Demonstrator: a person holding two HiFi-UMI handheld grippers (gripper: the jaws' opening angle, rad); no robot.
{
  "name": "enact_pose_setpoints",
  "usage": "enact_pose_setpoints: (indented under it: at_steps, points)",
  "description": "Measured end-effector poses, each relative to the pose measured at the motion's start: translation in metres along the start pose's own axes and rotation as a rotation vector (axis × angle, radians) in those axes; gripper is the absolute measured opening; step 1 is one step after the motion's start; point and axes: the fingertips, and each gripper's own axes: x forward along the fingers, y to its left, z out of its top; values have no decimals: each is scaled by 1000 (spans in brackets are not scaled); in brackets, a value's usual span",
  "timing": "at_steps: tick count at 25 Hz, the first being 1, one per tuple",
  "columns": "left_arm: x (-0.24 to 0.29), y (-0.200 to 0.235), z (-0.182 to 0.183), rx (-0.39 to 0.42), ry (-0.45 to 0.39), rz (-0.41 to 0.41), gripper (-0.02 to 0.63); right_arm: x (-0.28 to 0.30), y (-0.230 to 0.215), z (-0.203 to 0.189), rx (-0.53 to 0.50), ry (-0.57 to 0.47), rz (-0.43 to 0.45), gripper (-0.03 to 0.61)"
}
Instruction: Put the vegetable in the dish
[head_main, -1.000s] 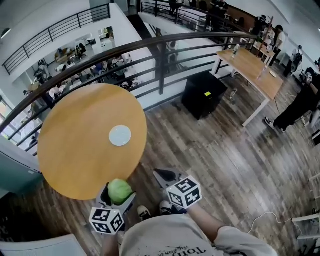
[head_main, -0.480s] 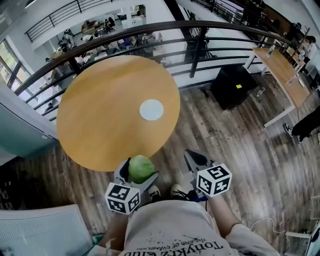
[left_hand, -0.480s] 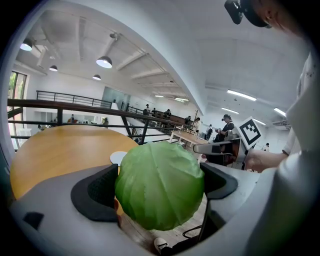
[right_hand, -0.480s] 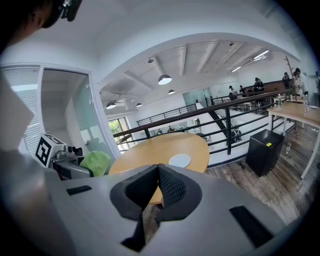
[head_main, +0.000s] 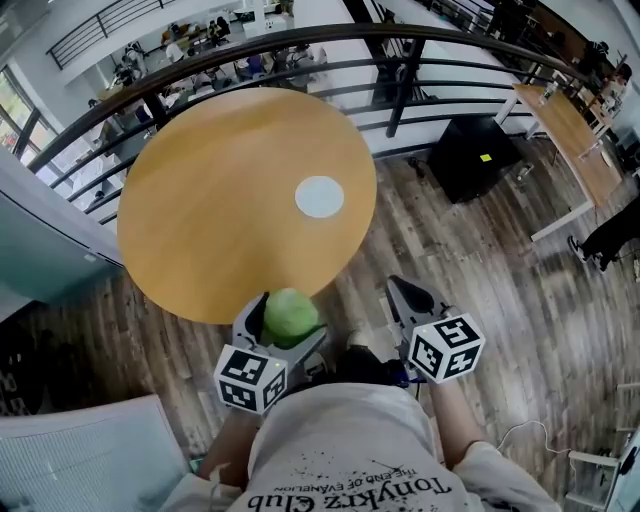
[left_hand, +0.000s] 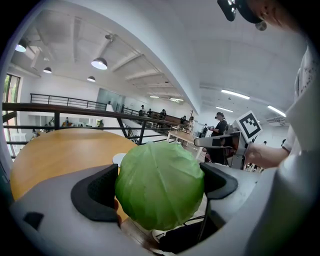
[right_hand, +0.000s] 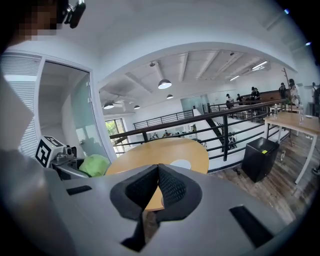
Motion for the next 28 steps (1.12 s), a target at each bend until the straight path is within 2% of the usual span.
enact_pose_setpoints:
  at_steps: [18,28]
  points:
    - [28,24,8,-9,13,5,499,34,-12,1,27,-1,11,21]
    - [78,45,27,-31,34,30,499,80,-54,21,42,14,52,21]
